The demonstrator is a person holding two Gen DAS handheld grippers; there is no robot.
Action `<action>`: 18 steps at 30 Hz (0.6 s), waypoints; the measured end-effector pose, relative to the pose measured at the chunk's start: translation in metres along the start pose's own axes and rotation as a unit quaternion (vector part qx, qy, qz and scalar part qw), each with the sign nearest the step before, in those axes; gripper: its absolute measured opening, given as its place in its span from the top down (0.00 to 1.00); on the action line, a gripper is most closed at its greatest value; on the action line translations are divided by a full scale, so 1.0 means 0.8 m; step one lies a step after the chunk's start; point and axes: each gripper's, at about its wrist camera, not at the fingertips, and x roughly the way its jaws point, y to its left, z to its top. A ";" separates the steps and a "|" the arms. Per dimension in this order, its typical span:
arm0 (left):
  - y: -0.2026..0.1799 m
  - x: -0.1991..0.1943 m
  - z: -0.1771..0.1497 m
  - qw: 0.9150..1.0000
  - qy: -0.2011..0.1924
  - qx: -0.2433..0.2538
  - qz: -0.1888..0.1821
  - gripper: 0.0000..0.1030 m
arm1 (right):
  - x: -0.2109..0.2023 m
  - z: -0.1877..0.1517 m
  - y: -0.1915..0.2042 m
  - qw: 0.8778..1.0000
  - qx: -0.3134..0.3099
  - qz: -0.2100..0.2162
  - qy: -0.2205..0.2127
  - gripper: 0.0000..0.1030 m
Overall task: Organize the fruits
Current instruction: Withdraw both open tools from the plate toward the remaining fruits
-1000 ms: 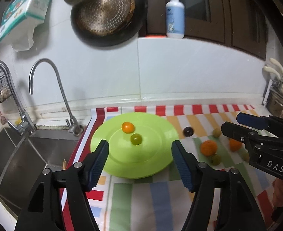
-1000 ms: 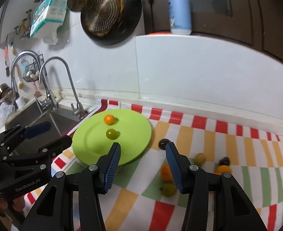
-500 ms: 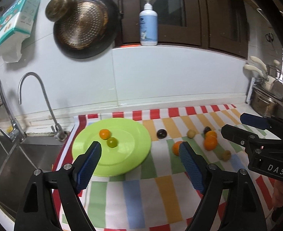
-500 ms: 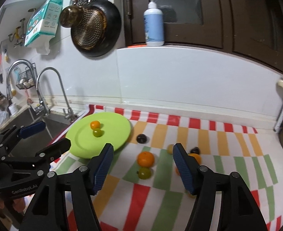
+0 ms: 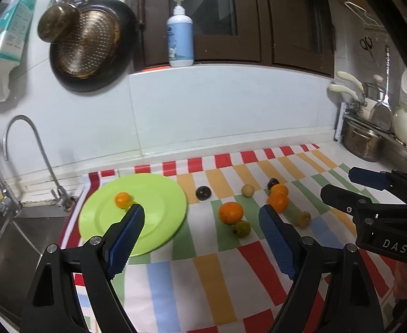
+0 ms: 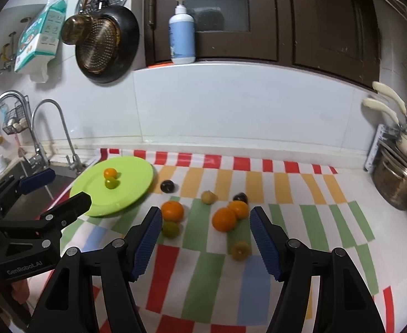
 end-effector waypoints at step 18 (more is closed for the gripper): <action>-0.030 0.064 -0.024 0.997 0.044 0.036 -0.042 0.18 | 0.040 -0.041 -0.038 0.997 0.037 -0.031 0.063 0.36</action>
